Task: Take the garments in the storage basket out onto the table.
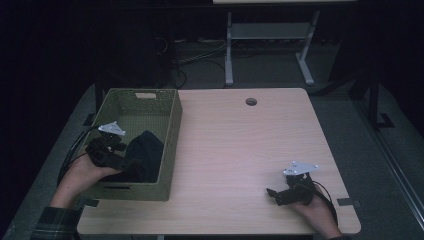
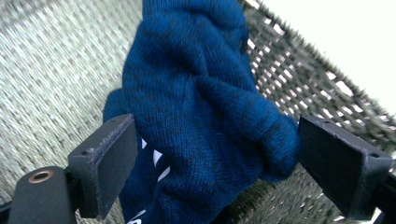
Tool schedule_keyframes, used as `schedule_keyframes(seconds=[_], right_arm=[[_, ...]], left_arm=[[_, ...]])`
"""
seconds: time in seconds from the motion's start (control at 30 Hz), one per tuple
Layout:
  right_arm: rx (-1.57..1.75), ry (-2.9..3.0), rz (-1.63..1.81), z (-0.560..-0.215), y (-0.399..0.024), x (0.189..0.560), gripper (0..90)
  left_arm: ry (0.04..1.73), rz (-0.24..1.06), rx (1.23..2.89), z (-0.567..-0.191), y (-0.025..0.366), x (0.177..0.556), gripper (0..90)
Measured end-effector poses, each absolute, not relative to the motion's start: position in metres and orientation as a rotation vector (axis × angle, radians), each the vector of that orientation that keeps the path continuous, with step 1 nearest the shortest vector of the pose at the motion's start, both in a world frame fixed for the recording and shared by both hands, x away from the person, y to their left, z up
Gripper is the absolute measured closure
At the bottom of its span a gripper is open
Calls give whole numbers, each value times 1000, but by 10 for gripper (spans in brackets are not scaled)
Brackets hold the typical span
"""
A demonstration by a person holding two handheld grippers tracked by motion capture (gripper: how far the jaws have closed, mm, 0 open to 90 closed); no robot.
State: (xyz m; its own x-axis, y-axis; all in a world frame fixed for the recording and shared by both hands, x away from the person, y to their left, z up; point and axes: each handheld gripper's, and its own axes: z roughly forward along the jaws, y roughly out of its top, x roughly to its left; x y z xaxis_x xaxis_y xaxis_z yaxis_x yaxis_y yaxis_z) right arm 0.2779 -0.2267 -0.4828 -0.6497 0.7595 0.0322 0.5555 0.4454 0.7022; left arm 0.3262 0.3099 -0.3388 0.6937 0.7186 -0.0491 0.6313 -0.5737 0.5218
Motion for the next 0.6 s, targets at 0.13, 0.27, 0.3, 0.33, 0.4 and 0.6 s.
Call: schedule_keyframes(seconds=[0.13,0.27,0.3,0.33,0.4,0.6], right_arm=[[1133,2413,1010,-483,-227,278,7],[1126,2413,1011,-483,-227,278,7],[1127,2413,1011,-483,-227,278,7],[1127,2413,1011,-483,-227,278,7],[1130,2413,1011,-483,-227,278,7],[1130,2413,1011,-483,-227,278,7]], left_arm=[[1059,215,2397,-346,311,328,129],[1094,182,2415,-352,311,329,129],[1101,172,2422,-355,311,329,129],[1101,172,2422,-355,311,329,129],[1108,147,2436,-358,311,330,129],[1142,77,2448,-366,310,332,141]])
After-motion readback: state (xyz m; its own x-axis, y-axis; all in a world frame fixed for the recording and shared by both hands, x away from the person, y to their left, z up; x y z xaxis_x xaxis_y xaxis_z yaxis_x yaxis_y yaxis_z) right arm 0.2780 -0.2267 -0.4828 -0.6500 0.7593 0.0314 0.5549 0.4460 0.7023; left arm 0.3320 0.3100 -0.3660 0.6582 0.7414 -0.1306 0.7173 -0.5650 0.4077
